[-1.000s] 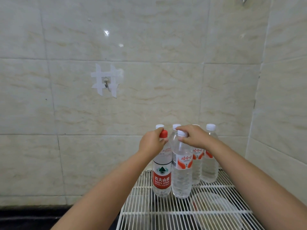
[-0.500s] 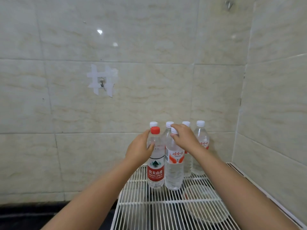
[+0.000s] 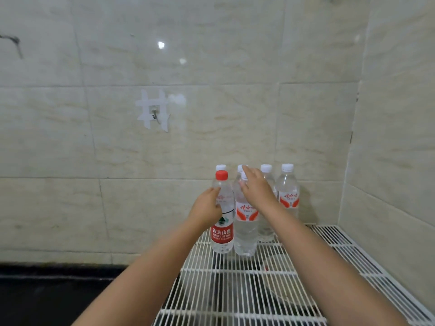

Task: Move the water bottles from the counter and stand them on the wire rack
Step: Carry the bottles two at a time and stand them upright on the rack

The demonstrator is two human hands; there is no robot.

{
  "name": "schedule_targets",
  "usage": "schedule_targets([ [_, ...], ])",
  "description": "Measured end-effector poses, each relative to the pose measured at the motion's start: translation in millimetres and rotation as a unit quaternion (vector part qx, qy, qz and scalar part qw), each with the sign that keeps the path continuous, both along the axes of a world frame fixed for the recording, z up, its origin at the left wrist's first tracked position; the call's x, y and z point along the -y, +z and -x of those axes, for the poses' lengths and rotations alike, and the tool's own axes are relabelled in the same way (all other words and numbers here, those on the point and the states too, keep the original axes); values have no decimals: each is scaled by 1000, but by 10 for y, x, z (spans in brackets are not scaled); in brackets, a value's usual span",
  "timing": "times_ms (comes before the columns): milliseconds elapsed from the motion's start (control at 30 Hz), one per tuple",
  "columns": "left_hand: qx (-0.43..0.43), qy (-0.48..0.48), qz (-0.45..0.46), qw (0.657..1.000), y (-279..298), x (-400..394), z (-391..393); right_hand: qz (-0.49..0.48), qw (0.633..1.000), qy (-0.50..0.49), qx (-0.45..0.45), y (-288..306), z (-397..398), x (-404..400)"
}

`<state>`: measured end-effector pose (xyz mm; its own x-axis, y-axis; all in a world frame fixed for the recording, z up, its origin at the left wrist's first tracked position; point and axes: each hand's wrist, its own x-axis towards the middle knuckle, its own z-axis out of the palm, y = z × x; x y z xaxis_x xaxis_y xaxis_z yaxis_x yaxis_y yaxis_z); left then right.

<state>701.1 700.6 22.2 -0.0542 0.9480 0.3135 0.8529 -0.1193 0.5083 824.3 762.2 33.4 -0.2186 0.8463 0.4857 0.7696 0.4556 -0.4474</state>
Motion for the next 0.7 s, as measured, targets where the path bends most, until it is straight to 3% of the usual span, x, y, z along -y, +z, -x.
schedule_targets([
  [133,-11,7,10,1000,-17,39,-12,27,996,-19,81,-44,-49,56],
  [267,-111,88,-2,990,-22,146,140,-44,989,-35,136,-5,-4,209],
  [467,-198,195,-23,960,-110,673,768,-199,970,92,103,-73,787,669],
  [700,-229,337,26,913,-393,1779,2031,-175,944,234,150,-532,2172,1405],
])
